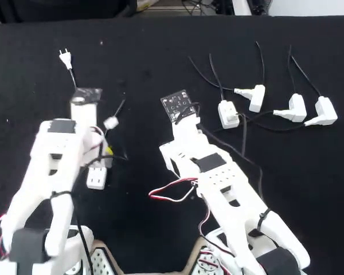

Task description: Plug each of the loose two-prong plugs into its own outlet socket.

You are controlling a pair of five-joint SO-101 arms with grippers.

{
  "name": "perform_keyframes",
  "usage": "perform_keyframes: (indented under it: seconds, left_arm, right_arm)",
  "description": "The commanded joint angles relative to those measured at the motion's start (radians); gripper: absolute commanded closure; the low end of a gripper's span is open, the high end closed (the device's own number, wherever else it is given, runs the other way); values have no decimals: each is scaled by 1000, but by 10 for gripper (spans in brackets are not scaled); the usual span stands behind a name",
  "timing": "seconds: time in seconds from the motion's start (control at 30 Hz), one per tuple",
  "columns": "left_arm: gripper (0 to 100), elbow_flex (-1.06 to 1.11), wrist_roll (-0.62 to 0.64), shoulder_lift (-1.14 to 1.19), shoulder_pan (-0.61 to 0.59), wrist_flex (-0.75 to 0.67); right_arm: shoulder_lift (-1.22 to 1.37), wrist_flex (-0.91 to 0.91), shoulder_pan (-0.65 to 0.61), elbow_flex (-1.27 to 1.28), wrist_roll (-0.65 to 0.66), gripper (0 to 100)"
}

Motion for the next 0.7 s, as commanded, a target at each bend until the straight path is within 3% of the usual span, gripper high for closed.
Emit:
perform_keyframes:
  seconds: [0.0,0.1,0.2,0.33,0.5,0.67]
  left_arm:
    - [776,-143,-86,-97,-104,97]
    - [777,-133,-207,-87,-200,103]
    - [778,-68,-295,-26,-300,23]
    - [777,4,-313,84,-338,-95]
    - [779,18,-215,140,-191,-100]
    - [779,24,-115,140,7,-98]
  right_arm:
    - [-38,-26,23,-8,-3,801]
    - [-38,-26,23,-8,-5,801]
    - [-39,-26,23,-10,-5,801]
    - [-44,-23,25,-13,-5,801]
    - [-44,-21,46,-13,-6,801]
    - [-44,-25,170,-42,-63,801]
